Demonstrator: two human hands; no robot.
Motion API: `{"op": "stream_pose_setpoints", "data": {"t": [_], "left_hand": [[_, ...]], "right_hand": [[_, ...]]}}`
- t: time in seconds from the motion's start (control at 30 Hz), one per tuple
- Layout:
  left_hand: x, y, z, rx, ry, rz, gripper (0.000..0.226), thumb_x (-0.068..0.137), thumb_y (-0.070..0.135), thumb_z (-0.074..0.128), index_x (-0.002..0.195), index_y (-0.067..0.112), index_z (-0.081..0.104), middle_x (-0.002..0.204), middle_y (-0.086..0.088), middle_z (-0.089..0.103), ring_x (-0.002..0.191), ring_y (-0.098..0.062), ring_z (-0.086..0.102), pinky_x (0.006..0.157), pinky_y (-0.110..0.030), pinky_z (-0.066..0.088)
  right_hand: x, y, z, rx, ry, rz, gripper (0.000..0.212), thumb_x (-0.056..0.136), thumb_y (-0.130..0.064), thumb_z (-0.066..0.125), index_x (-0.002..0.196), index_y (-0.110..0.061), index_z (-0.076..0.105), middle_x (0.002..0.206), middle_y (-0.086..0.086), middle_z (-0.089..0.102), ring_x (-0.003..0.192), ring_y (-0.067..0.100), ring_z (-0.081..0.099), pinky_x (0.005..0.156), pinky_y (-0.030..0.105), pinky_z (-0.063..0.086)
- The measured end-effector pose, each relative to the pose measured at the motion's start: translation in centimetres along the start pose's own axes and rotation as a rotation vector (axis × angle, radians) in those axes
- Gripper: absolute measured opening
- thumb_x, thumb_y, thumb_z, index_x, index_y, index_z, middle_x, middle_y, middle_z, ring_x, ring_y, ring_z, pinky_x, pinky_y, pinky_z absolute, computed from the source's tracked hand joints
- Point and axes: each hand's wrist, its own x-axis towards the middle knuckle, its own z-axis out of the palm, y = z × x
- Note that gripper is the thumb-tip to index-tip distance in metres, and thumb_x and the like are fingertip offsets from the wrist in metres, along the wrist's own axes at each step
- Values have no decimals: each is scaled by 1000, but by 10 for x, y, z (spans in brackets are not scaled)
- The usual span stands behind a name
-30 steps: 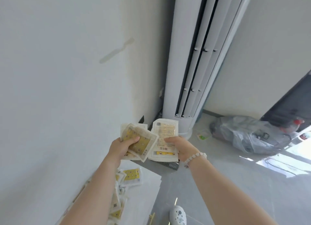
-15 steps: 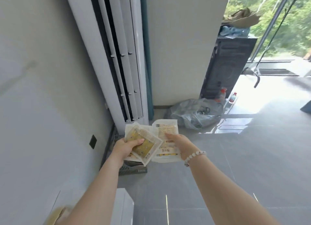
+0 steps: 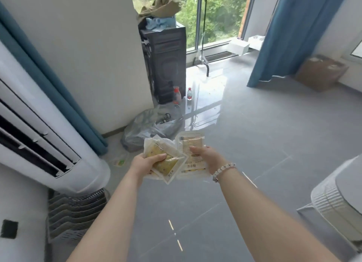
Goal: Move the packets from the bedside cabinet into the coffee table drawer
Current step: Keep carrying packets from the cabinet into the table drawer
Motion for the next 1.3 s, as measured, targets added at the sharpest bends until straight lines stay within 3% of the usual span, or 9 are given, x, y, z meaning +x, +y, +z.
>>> {"op": "stream_pose_setpoints", "data": {"t": [0.07,0.2,0.3,0.43,0.6,0.77,1.1,1.2,1.3], "left_hand": [[7,5,42,42,-59,-6,33,72,14,79,103,7,68,93,-9,72,75,-20,68,71,-29,55],[13,14,123,151,-171,28,27,73,15,79,97,12,68,88,-5,71,76,-19,67,67,-27,54],[13,19,179,240,-257,57,23,72,20,80,90,16,65,85,-3,70,76,-18,67,68,-26,53],[6,23,247,352,-356,69,33,70,27,82,93,13,63,85,-3,70,77,-19,66,77,-31,55],[-18,20,322,477,-516,103,22,75,24,79,82,15,60,75,0,65,65,-13,62,57,-19,50],[-28,17,385,626,-661,138,21,73,26,80,84,18,63,84,-2,69,72,-16,66,60,-22,53],[-45,13,520,810,-915,172,20,74,23,79,86,13,67,83,-3,70,71,-14,66,60,-21,50],[-55,18,565,844,-991,199,16,75,23,78,83,15,66,81,0,70,70,-11,65,57,-17,49],[-64,20,607,881,-1075,215,15,75,23,78,84,16,67,83,0,70,72,-12,66,57,-17,50]], "right_hand": [[-8,-2,-40,45,58,-6,9,91,-16,61,95,-8,64,77,5,67,66,19,64,51,26,53],[-22,2,-118,163,183,-5,23,89,-17,65,107,-3,63,86,10,67,72,24,65,57,31,55],[-41,9,-168,224,259,-23,18,89,-16,65,103,-4,65,85,9,67,73,21,65,59,29,54],[-69,19,-225,295,382,-46,44,86,-20,69,121,5,57,114,14,65,107,27,60,90,39,48],[-107,43,-280,417,504,-107,67,82,-22,73,135,6,44,128,16,59,124,28,52,108,47,36],[-149,50,-316,494,661,-179,80,88,-18,67,145,8,17,135,14,53,125,22,51,107,38,28],[-187,68,-402,580,908,-114,82,89,-28,65,145,7,18,136,16,51,130,24,44,108,38,27],[-194,67,-434,611,987,-121,82,85,-33,69,145,3,27,146,13,41,136,26,36,109,39,29],[-203,67,-462,675,1056,-159,89,84,-32,70,148,0,17,151,13,32,139,28,31,110,39,28]]}}
